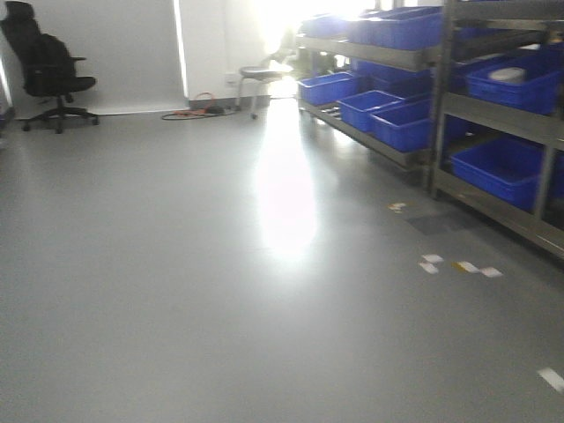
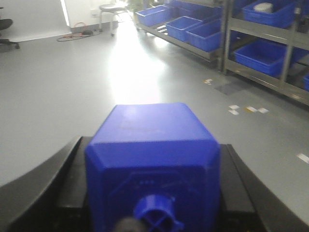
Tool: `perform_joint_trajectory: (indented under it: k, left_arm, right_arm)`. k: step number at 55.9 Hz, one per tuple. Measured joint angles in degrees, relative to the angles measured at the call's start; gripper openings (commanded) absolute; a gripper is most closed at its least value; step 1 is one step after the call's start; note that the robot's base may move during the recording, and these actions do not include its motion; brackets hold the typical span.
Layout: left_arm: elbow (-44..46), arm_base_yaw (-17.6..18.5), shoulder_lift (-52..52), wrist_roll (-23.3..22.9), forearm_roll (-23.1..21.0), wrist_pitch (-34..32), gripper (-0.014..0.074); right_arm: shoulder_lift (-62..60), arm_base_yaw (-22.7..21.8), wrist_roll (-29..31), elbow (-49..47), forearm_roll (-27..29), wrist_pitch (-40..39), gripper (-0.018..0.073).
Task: Pick and sort blue part to right shelf
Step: 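Drive across the room toward the shelf of blue bins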
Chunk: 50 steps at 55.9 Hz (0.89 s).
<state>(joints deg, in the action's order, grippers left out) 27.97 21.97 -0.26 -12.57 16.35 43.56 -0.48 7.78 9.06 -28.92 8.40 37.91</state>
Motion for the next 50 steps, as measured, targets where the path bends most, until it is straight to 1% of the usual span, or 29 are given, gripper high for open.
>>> perform_joint_trajectory:
  k: [50]
  left_arm:
    - [0.0, 0.0, 0.0, 0.0, 0.0, 0.0, 0.0332]
  right_arm:
    - [0.0, 0.0, 0.0, 0.0, 0.0, 0.0, 0.0113]
